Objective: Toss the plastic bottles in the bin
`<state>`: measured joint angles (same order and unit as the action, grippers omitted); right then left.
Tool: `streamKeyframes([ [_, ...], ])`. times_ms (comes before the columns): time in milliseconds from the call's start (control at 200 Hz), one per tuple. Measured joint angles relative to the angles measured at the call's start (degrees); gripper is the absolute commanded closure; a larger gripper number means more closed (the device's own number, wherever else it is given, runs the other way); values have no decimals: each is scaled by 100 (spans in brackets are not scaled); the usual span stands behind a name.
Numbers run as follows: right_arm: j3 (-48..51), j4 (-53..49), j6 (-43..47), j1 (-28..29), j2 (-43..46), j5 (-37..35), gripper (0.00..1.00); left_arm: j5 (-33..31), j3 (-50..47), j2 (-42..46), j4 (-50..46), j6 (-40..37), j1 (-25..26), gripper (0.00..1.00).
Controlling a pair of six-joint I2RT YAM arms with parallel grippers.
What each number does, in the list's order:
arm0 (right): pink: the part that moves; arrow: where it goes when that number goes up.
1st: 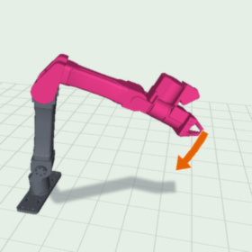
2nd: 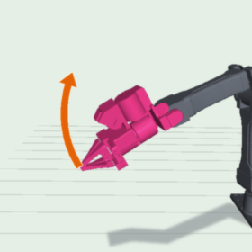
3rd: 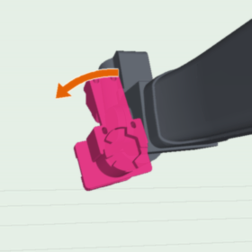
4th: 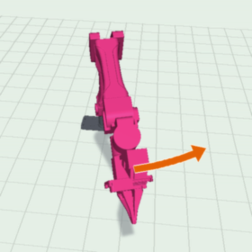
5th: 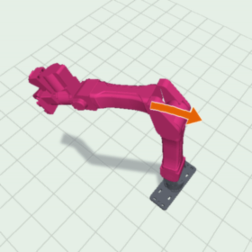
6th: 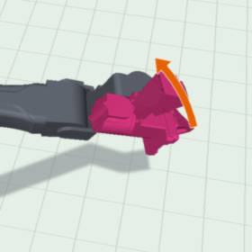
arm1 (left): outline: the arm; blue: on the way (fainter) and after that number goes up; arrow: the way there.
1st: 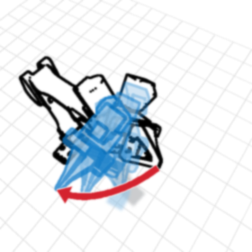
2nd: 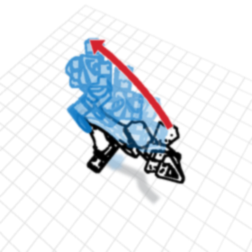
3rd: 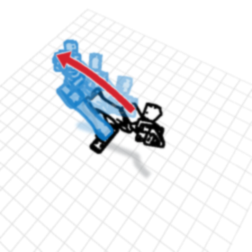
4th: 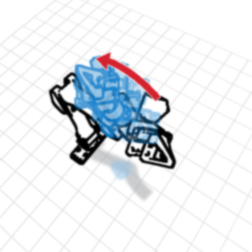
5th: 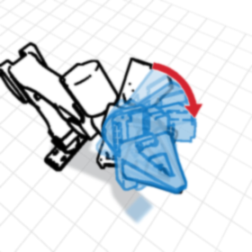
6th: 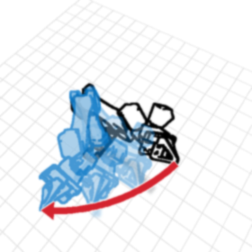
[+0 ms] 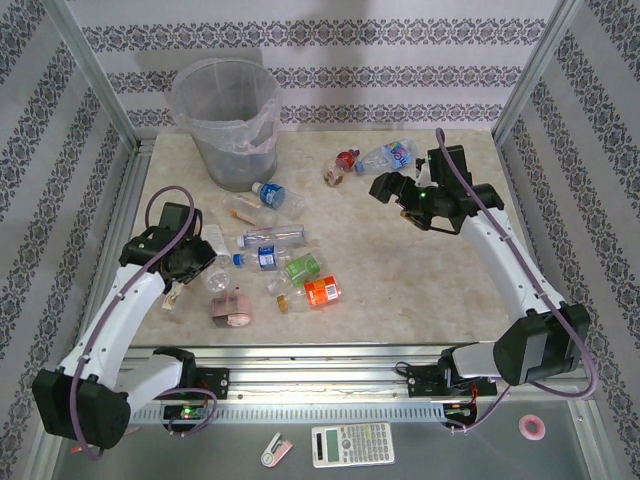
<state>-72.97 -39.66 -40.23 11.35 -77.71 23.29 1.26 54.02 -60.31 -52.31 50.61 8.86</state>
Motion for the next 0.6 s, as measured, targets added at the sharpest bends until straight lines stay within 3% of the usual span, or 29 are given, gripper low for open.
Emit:
streamKeyframes([
  [225, 31, -70, 20, -39, 13, 4, 2, 7, 649, -586, -9, -116, -7, 88],
  [400, 31, -114, 42, -116, 37, 2, 2, 66, 2765, -1788, -46, -463, -129, 83],
  [520, 31, -131, 68, -151, 103, 0, 2, 210, 5394, -3136, -282, -713, -334, 67],
  [600, 33, -125, 79, -151, 151, 4, 2, 297, 7676, -4345, -339, -938, -479, 27],
])
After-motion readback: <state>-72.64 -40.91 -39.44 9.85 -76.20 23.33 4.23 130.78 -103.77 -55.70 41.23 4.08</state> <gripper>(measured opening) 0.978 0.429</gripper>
